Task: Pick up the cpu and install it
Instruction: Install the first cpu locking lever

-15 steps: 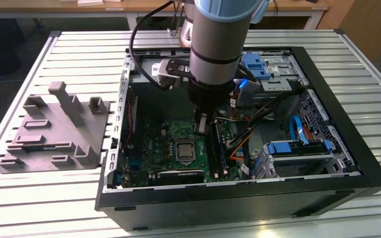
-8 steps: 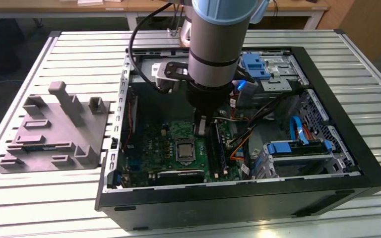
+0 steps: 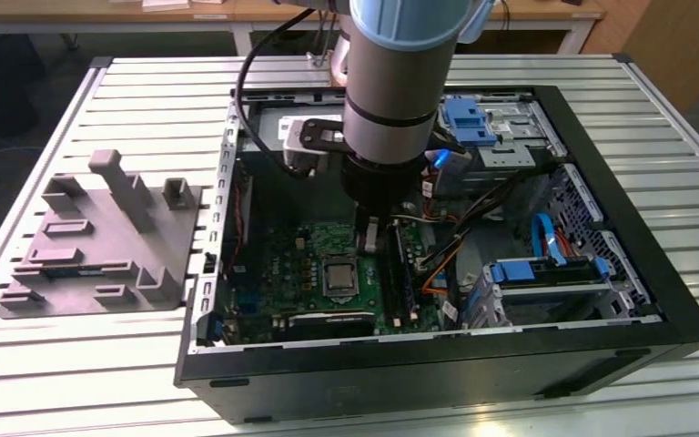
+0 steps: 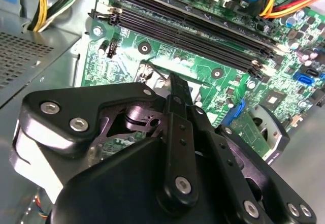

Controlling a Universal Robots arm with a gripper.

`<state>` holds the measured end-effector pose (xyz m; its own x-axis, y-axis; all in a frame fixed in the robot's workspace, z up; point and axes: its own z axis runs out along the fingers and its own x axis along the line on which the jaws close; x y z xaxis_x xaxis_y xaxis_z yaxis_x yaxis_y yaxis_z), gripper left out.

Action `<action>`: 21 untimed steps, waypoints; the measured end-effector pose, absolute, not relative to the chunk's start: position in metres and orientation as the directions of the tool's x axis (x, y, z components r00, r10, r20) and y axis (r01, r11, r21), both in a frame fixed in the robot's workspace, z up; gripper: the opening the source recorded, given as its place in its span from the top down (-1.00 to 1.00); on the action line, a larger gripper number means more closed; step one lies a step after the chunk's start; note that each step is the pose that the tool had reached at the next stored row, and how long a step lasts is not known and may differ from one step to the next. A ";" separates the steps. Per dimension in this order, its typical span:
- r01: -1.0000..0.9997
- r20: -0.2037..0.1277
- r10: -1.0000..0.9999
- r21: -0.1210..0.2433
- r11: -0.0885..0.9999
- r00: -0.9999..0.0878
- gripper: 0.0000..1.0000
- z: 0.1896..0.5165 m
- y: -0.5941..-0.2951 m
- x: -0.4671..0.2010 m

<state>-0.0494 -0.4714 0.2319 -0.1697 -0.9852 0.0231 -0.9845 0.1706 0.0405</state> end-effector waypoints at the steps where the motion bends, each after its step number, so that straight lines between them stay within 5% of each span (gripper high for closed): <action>1: -0.986 0.023 -0.987 0.040 0.161 -0.160 0.79 0.232 -0.472 -0.049; 21: -0.998 0.041 -0.998 0.038 0.058 -0.057 0.79 0.224 -0.482 -0.050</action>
